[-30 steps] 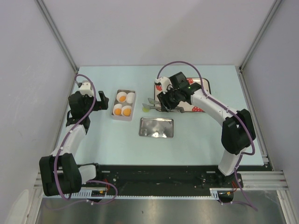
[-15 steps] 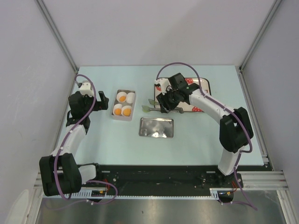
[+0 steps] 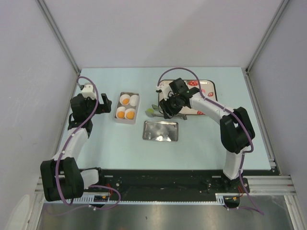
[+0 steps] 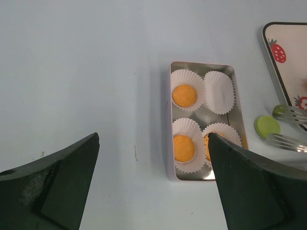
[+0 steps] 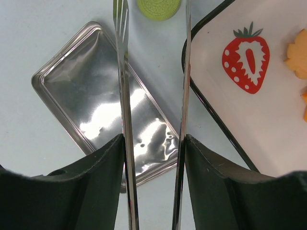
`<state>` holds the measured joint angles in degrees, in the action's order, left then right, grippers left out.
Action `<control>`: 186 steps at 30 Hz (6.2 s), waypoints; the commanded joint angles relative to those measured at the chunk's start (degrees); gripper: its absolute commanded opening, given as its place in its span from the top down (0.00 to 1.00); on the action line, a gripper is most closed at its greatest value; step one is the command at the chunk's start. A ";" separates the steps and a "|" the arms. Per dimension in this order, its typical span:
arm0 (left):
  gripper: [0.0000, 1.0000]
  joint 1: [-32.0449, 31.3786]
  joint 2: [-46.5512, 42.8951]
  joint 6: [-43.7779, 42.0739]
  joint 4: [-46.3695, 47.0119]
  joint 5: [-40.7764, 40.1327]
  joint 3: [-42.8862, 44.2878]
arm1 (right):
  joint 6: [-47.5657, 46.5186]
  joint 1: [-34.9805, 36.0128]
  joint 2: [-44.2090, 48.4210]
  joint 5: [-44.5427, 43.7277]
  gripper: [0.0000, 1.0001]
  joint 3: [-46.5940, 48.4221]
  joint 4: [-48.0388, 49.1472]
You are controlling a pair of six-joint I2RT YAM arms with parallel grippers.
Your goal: Pack the cookies
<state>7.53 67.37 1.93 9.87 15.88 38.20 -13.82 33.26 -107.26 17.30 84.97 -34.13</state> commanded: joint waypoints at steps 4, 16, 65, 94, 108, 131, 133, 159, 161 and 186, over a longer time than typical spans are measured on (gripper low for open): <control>0.00 0.47 -0.93 -0.97 2.70 0.73 -0.05 | -1.03 1.02 -1.11 -1.39 0.44 2.31 1.43; 0.00 0.38 -1.02 -1.06 2.88 0.47 -0.23 | -1.64 2.60 -0.93 -4.29 0.46 2.31 1.61; 0.00 0.38 -0.93 -0.70 2.61 0.29 0.21 | -1.91 4.10 2.06 -7.28 0.61 13.81 -2.43; 0.00 0.38 -0.40 -0.70 2.88 0.29 0.13 | -1.99 8.14 -14.29 -8.25 0.61 32.36 -4.02; 0.00 0.38 -0.84 -0.70 2.70 0.12 -0.05 | -2.17 8.23 -16.05 -8.51 0.60 32.10 -3.49; 0.00 0.38 -0.84 -0.97 2.88 -0.15 -0.05 | -2.44 8.14 -19.04 -8.60 0.53 34.47 -4.45; 0.00 0.38 -0.93 -0.88 2.79 0.03 -0.05 | -2.52 8.23 -18.86 -8.69 0.51 34.47 -4.63; 0.00 0.38 -1.72 -0.97 2.00 1.00 0.30 | -1.29 8.14 -8.14 -9.47 0.49 28.94 -2.08; 0.00 0.38 -1.81 -1.14 2.17 0.91 0.30 | -0.86 7.71 -6.12 -9.74 0.50 28.15 -1.21; 0.00 0.38 -1.63 0.00 6.74 2.58 -0.23 | 7.58 -19.53 25.60 -22.66 0.53 -9.72 18.74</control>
<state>7.53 66.72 1.58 13.17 16.88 38.20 -8.12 17.76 -87.81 -3.14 78.94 -21.52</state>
